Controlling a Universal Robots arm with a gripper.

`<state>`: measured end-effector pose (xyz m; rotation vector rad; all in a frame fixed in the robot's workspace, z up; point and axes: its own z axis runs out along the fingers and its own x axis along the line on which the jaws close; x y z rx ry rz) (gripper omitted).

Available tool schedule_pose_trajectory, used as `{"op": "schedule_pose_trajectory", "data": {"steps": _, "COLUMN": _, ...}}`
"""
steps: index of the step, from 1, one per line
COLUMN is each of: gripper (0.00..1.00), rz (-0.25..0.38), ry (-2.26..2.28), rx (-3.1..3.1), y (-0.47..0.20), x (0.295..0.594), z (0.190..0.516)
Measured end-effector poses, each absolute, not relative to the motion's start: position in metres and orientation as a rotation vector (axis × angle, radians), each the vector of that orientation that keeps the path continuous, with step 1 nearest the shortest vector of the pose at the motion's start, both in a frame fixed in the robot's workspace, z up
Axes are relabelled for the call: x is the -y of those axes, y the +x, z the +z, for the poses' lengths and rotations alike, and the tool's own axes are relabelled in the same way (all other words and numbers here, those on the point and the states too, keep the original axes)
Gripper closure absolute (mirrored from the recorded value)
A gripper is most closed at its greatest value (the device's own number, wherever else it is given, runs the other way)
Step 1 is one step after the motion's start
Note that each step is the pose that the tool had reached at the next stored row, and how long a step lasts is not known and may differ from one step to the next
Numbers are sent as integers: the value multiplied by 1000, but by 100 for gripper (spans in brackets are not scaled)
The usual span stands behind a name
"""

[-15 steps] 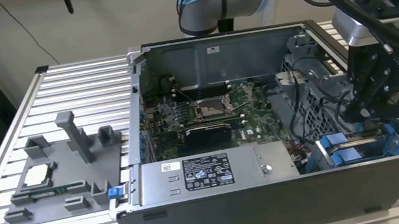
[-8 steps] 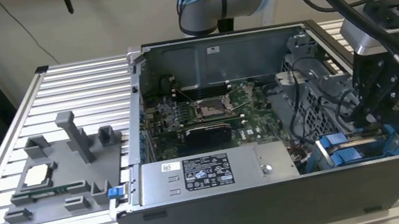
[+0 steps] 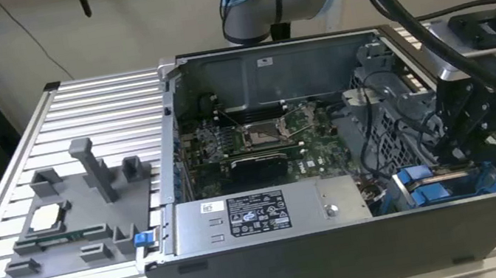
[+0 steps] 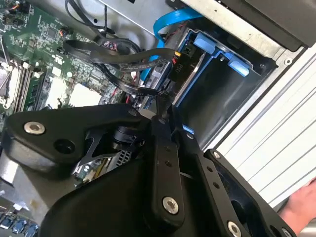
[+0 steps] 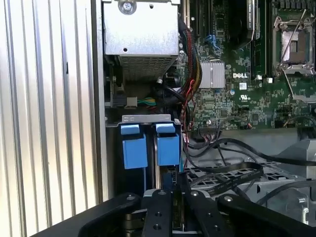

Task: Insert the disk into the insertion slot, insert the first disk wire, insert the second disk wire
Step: 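Insert the second disk wire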

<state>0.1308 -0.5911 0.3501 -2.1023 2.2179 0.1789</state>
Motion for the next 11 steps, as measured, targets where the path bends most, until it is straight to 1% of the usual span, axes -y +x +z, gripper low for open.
{"op": "schedule_pose_trajectory", "data": {"steps": 11, "gripper": 100, "rz": 172, "ry": -2104, "rx": -2210, "y": 131, "x": 589, "z": 347}}
